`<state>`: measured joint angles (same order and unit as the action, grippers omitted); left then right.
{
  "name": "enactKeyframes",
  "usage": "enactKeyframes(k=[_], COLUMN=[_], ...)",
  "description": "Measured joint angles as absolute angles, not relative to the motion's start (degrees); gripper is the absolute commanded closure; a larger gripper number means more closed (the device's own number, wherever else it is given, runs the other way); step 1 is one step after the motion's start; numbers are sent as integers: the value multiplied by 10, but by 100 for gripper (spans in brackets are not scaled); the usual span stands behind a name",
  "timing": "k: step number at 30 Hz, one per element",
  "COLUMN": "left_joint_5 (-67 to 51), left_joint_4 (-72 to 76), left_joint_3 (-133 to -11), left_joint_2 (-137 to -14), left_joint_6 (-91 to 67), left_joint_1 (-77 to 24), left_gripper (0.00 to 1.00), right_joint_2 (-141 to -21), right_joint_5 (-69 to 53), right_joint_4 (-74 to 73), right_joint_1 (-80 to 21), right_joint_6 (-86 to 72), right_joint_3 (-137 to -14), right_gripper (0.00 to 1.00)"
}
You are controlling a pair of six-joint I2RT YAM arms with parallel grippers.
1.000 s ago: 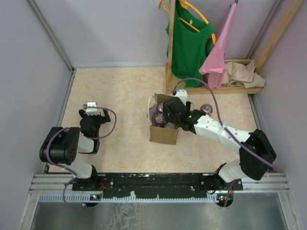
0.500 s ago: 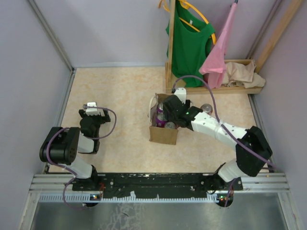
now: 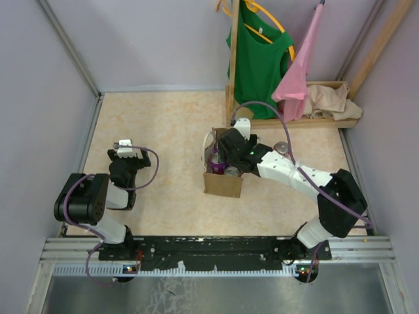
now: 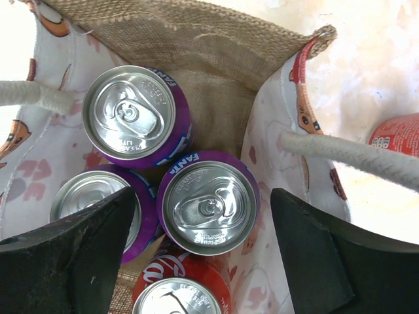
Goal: Take the beverage out of the canvas bag
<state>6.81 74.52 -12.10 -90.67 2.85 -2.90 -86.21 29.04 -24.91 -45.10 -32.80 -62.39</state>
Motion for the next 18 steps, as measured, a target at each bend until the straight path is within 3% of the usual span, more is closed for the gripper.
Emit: enactKeyframes(k=[18], left_joint_5=[68], left_joint_4=[745], left_joint_3=[-121], left_joint_2=[-907], left_joint_6=[29], left_joint_1=[-29], left_gripper=[0], right_joint_2=[-857], right_joint_5=[331], right_joint_4=[-311], right_joint_1=[-483], right_joint_6=[-328], right_joint_3=[-643], right_gripper=[19])
